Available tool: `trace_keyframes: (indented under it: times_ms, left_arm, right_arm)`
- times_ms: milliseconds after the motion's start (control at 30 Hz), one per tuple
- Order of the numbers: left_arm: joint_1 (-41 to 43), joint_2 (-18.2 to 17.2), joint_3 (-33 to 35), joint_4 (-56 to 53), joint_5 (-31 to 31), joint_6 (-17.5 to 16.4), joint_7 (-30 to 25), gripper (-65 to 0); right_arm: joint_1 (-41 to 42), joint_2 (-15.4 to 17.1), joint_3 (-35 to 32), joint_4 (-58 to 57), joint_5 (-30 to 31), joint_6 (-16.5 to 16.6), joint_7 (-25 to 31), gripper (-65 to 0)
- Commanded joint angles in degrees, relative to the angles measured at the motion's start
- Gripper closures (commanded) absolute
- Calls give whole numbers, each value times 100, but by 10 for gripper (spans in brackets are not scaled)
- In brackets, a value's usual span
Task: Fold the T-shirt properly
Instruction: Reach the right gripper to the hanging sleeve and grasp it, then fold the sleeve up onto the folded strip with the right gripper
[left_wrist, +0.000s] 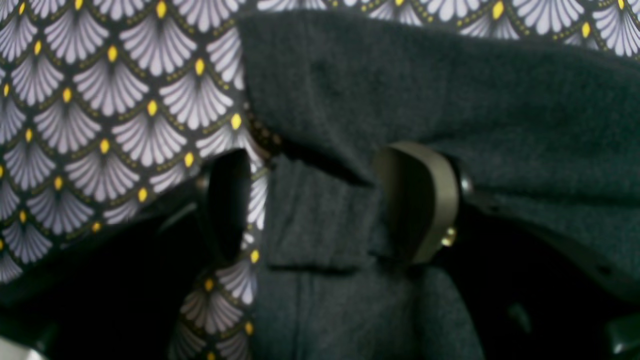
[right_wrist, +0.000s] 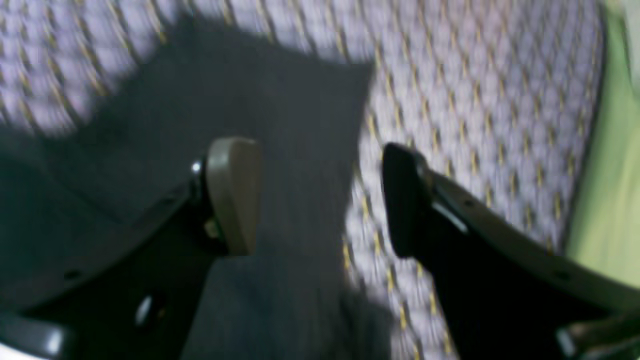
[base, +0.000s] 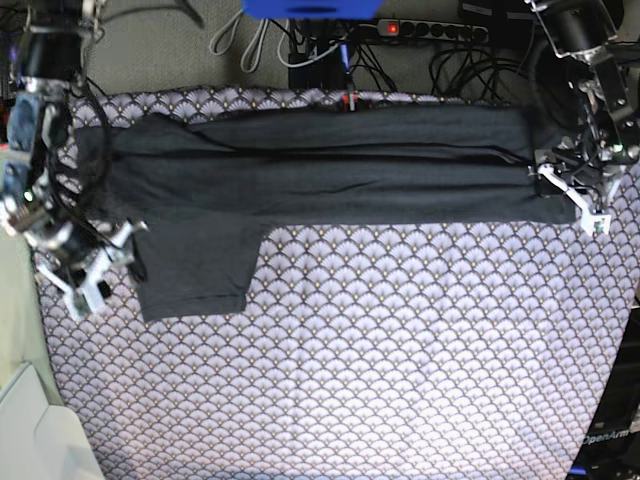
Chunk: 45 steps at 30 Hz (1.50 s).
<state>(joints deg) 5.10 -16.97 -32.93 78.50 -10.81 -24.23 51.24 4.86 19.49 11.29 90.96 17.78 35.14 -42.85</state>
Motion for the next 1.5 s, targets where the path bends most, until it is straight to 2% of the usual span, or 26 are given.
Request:
trace_keyframes:
  times_ms: [0, 233, 400, 600, 700, 900, 967, 1033, 1067, 1167, 1200, 1333, 1467]
  left_arm:
    - [39, -30, 0, 14, 171, -26, 278, -437]
    - [48, -13, 0, 14, 171, -26, 295, -437]
    - [48, 5, 0, 14, 171, -26, 304, -437]
    - [22, 14, -8, 14, 171, -17, 287, -437]
    - [13, 14, -8, 14, 171, -17, 278, -437]
    - [-110, 14, -8, 14, 171, -17, 313, -437]
    - [-137, 14, -8, 14, 171, -17, 313, -437]
    - [-137, 14, -8, 14, 171, -17, 313, -437]
    - [-137, 14, -8, 14, 171, -17, 313, -437]
    - [-146, 22, -8, 14, 171, -17, 313, -437]
    - [-146, 22, -8, 14, 171, -17, 313, -437]
    - [-146, 22, -8, 14, 171, -17, 304, -436]
    - [-146, 22, 0, 14, 171, -17, 295, -436]
  right_arm:
    - [239, 25, -70, -133, 2, -1, 52, -388]
    - [1593, 25, -483, -2480, 2, -19, 210, -388]
    - [2199, 183, -483, -3913, 2, -19, 1125, -388]
    - [2630, 289, -483, -5320, 2, -28, 1916, -388]
    - [2621, 280, -500, -5592, 2, -28, 2136, -388]
    - [2586, 131, -1028, -5592, 2, -28, 2162, -381]
    - [2577, 113, -1107, -5592, 2, -28, 2153, -347]
    - [2577, 113, -1151, -5592, 2, -28, 2127, -279]
    - [2577, 113, -1160, -5592, 11, -28, 2127, -228]
    - [2577, 113, -1160, -5592, 11, -28, 2118, -23]
    - [2586, 131, -1160, -5592, 11, -28, 2118, 0]
    - [2586, 210, -1133, -5540, 11, -28, 2109, 0]
    - [2191, 350, -966, -4749, 46, -28, 1678, 0]
